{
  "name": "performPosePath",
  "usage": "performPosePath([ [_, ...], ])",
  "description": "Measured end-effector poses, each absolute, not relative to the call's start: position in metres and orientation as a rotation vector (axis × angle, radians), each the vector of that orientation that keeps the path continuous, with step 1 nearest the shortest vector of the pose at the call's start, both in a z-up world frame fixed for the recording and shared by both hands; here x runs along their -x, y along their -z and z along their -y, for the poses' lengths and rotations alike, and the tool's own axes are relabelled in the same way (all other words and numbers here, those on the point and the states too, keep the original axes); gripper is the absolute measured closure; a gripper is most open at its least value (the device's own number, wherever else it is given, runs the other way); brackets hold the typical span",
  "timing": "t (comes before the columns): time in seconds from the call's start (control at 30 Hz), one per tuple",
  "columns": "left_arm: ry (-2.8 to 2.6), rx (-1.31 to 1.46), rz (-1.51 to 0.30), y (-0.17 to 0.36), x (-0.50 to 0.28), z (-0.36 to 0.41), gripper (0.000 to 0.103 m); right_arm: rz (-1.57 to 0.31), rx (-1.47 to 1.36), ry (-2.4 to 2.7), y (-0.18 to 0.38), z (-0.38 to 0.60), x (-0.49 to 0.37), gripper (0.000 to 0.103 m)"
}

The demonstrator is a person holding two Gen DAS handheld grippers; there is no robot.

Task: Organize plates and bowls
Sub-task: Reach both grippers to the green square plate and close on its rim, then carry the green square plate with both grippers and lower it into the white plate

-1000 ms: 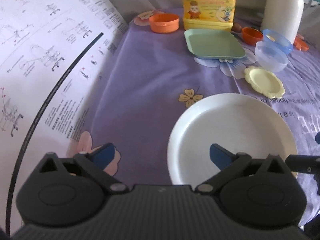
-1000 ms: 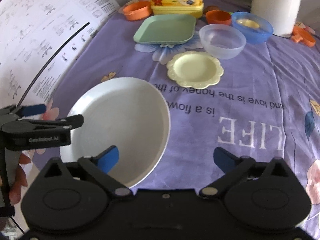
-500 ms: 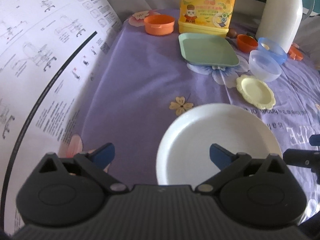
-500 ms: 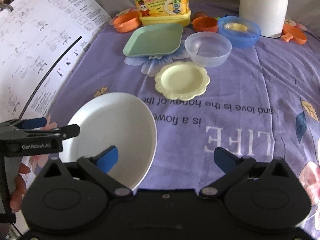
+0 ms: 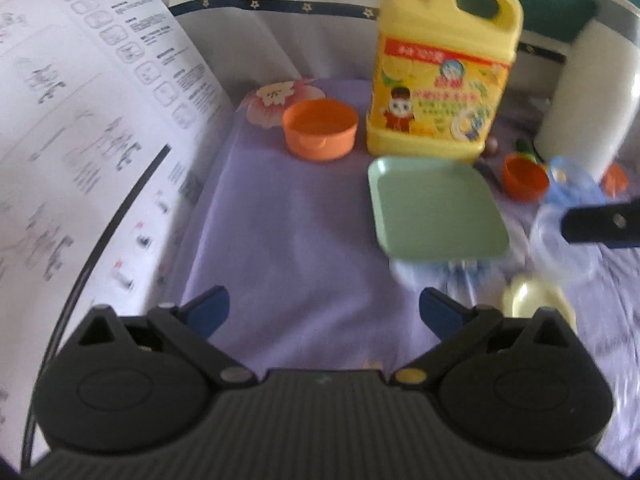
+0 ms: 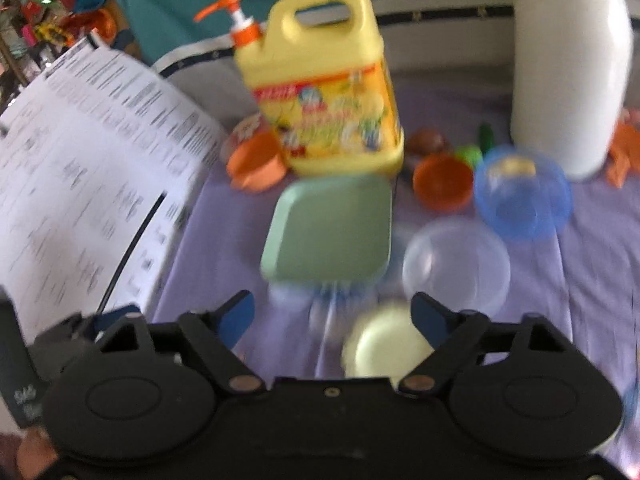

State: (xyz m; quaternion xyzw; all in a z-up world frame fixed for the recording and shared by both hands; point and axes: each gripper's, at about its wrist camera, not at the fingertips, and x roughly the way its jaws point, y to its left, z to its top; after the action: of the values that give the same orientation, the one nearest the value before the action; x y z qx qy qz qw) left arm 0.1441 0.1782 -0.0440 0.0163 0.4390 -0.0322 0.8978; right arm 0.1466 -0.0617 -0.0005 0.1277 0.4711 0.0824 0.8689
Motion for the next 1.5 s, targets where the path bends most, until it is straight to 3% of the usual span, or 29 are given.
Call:
performPosePath([
  [0.2, 0.092, 0.002, -0.926, 0.063, -0.193, -0.158, 0.014, -1.032, -0.288, -0.128, 0.022, 0.070, -0.218, 0.047],
  [0.33, 0.125, 0.002, -0.965, 0.081, -0.213, -0.147, 0.030, -1.085, -0.269, -0.110, 0.048, 0.070, -0.242, 0.059],
  [0.73, 0.177, 0.019, -1.007, 0.108, -0.246, -0.136, 0.055, -1.172, -0.158, -0.060, 0.098, 0.059, -0.269, 0.066],
  [0.83, 0.192, 0.005, -1.000, 0.108, -0.249, -0.132, 0.067, -1.164, -0.143, -0.062, 0.104, 0.058, -0.271, 0.068],
  [0.87, 0.209, 0.012, -1.002, 0.108, -0.249, -0.131, 0.077, -1.162, -0.134, -0.066, 0.105, 0.056, -0.271, 0.071],
  [0.9, 0.217, 0.015, -1.003, 0.107, -0.248, -0.130, 0.080, -1.161, -0.124, -0.069, 0.105, 0.053, -0.271, 0.084],
  [0.93, 0.210, 0.008, -1.000, 0.106, -0.247, -0.128, 0.082, -1.161, -0.119, -0.072, 0.106, 0.051, -0.270, 0.087],
  [1.5, 0.204, -0.040, -0.930, 0.048, -0.175, -0.154, 0.082, -1.077, -0.100, -0.131, 0.046, 0.010, -0.192, 0.087],
])
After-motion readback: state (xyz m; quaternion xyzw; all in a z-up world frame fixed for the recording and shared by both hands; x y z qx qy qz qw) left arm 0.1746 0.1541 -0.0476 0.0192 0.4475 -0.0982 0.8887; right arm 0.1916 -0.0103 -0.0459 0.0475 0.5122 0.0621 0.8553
